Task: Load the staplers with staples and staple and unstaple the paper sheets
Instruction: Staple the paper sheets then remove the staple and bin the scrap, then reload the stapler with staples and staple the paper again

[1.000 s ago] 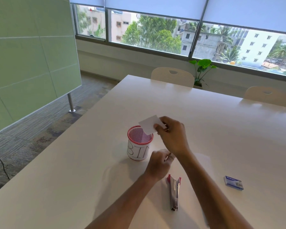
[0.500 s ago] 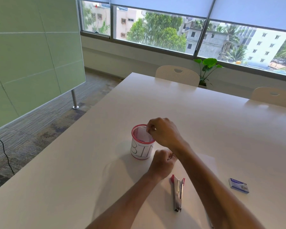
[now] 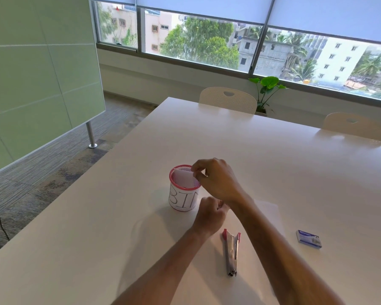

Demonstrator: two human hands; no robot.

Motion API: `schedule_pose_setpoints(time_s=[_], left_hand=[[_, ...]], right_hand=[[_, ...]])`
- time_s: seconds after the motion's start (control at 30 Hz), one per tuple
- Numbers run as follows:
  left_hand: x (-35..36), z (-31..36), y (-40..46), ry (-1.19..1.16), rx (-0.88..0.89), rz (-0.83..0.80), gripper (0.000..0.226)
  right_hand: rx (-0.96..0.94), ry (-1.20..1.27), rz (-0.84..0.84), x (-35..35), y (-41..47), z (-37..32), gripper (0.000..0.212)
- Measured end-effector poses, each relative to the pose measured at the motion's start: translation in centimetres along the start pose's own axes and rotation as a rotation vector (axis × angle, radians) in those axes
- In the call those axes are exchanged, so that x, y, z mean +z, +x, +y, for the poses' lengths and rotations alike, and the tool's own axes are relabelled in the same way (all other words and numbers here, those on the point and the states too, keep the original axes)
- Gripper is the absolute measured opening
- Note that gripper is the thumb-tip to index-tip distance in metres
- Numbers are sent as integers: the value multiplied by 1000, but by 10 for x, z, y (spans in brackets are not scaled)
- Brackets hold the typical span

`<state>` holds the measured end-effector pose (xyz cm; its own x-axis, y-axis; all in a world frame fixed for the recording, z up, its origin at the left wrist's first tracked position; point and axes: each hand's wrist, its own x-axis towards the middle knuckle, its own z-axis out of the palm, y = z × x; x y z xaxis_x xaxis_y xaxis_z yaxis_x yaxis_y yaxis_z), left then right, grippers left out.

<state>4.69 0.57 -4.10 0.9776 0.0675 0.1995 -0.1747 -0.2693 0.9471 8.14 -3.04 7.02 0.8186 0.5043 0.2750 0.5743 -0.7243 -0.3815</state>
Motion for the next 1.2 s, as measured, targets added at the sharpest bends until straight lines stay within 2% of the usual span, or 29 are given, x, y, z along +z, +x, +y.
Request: schedule_pose_setpoints(time_s=[0.13,0.33,0.5,0.6,0.67,0.8,0.9,1.03,1.13,1.2], left_hand=[[-1,-1,0,-31,-22,-2,28],[-3,-2,0,-26,-40,-21,35],[-3,-7,0,-14,-58,-22,34],[-3,-12,1,15,-88,-17,19],[-3,-15,1,22,-103,-10,15],[-7,-11,-3,43,-80,-28,22],[-11,-4,-7,22,-63,-36,34],[-13,-1,-9,15,-72,-37,38],[-14,0,-10,7,-39,-42,39],[-13,1,-10,-22,-9,-35,31]], right_hand=[[12,75,95,-2,-8,0,24],[52,72,182,-4,-18,8,15],[22,-74,43,5,-4,-4,27],[35,-156,-3,13,6,-12,21],[71,-151,7,18,10,-14,22],[154,-52,15,24,13,-12,23],[159,-23,11,26,13,-7,25],[153,-22,-47,25,13,-5,28],[172,16,20,22,11,-3,36],[203,49,85,18,8,0,35]])
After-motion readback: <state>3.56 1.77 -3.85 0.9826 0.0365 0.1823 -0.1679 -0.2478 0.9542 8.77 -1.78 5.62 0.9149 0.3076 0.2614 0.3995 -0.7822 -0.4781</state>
